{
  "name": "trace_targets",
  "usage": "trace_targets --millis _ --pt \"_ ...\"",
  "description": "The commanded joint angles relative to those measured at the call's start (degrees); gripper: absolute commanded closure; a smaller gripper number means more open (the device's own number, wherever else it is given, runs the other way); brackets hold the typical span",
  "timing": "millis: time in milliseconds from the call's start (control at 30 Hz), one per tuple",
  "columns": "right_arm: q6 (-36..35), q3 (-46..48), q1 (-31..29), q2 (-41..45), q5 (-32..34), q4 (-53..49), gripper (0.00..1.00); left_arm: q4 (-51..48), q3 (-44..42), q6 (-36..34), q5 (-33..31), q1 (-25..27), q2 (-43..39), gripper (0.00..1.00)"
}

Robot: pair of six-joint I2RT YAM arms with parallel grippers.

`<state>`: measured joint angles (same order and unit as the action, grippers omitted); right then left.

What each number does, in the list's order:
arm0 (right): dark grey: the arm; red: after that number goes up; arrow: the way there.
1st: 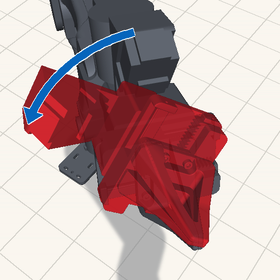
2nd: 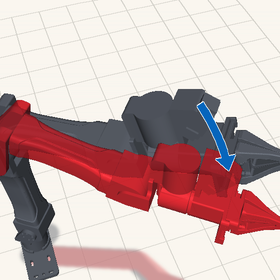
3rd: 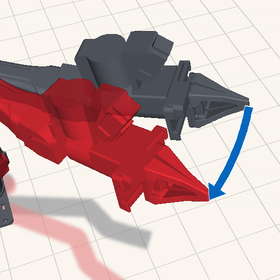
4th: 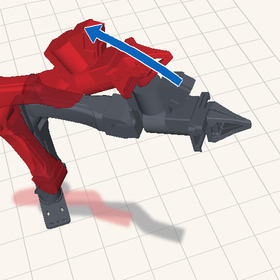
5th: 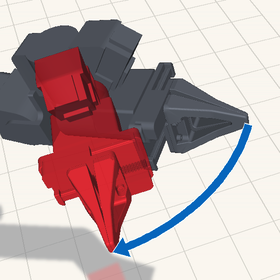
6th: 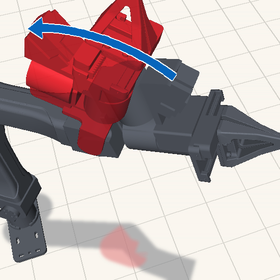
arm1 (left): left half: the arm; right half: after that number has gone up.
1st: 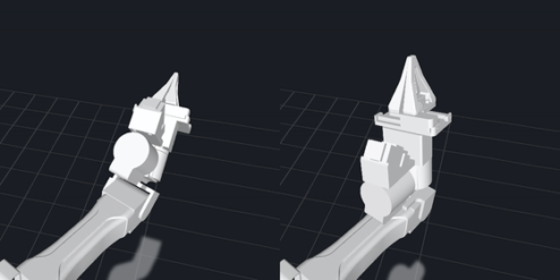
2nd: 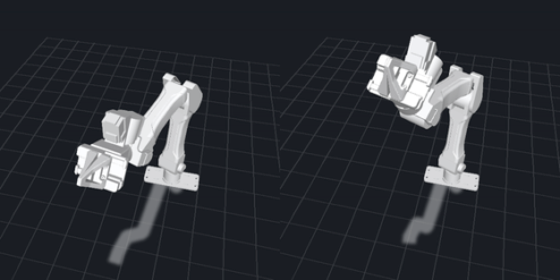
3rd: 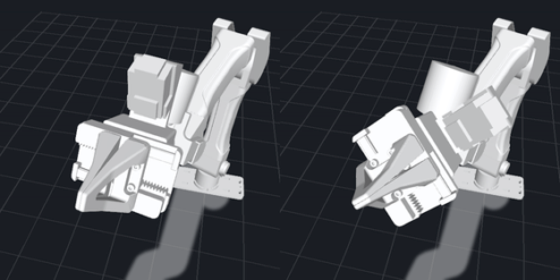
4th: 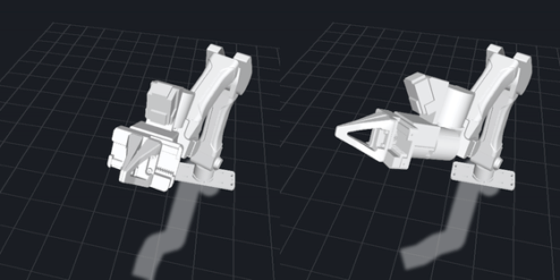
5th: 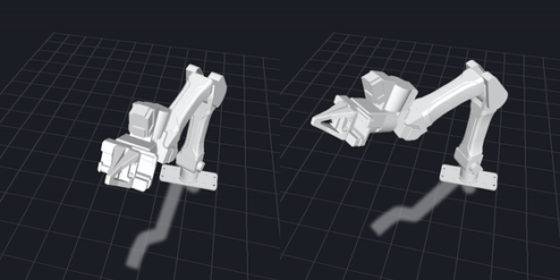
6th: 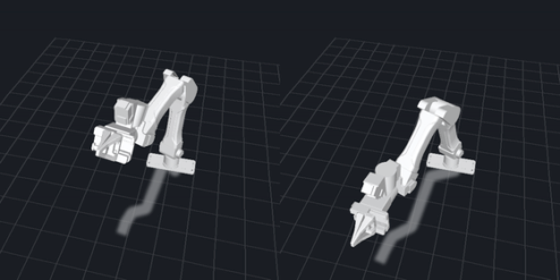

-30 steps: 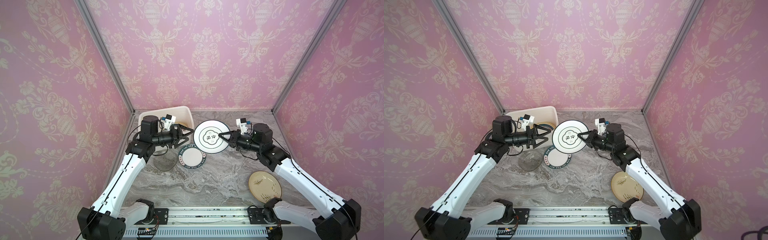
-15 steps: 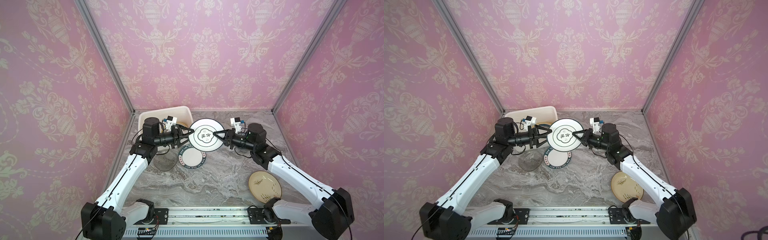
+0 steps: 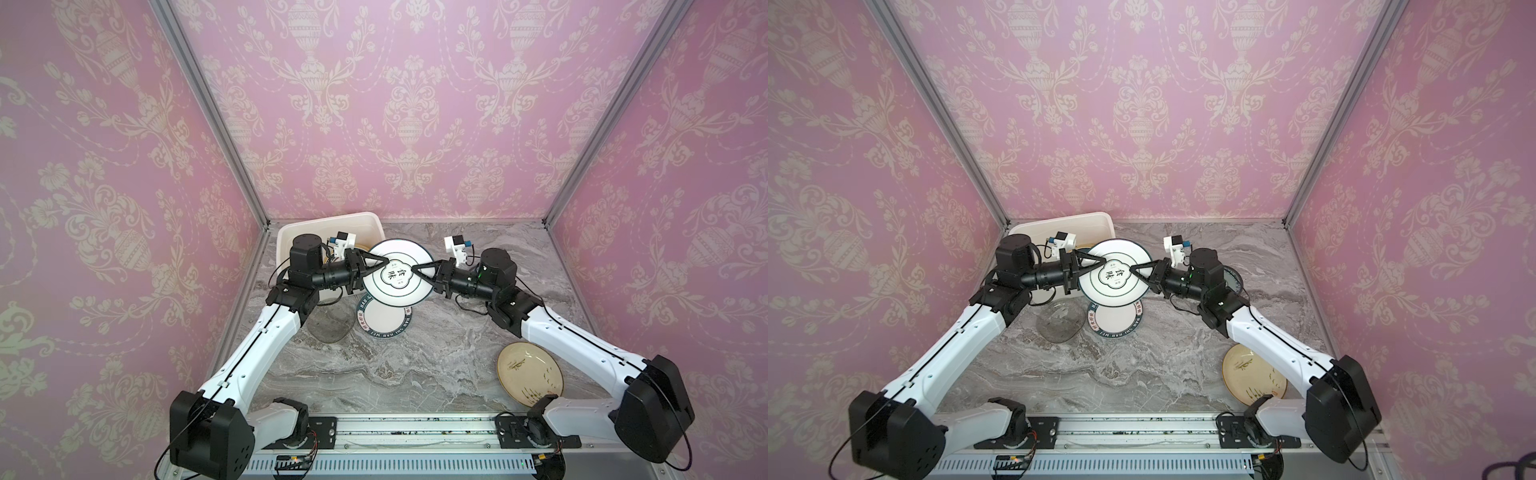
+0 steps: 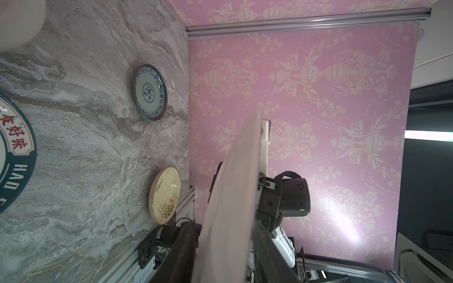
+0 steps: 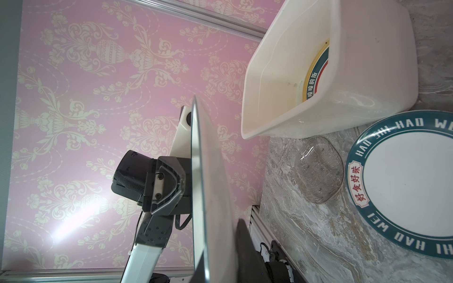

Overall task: Place the plates into the plastic bin on the countertop
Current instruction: 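Lift the upright plate with both grippers toward the bin, then open the right gripper to release the plate to the left gripper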

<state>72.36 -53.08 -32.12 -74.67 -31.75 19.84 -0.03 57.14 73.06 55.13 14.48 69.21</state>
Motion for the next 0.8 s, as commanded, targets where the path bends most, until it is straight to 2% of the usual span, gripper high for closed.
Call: trace_targets --millis 0,300,567,667,767 --pt "0.85 -2.20 -0.84 -1.19 -1.04 2.99 1.00 2.66 0.32 0.55 1.21 0.82 0.35 0.64" --pt "1.21 -3.25 -1.52 -3.68 -1.87 4.05 1.00 2.32 1.09 0.25 1.21 1.02 1.32 0.74" --pt "0.10 -3.34 -1.63 -3.99 -1.65 1.96 1.00 1.20 1.39 -0.24 0.85 1.04 1.49 0.90" --pt "-1.00 -3.69 -1.63 -3.68 -1.39 -0.04 0.93 0.18 1.73 -0.79 0.27 0.99 1.50 0.96" --pt "-2.61 -4.38 -1.54 -3.06 -0.81 -2.89 0.77 -2.65 2.92 -2.36 -1.37 0.95 1.28 1.00"
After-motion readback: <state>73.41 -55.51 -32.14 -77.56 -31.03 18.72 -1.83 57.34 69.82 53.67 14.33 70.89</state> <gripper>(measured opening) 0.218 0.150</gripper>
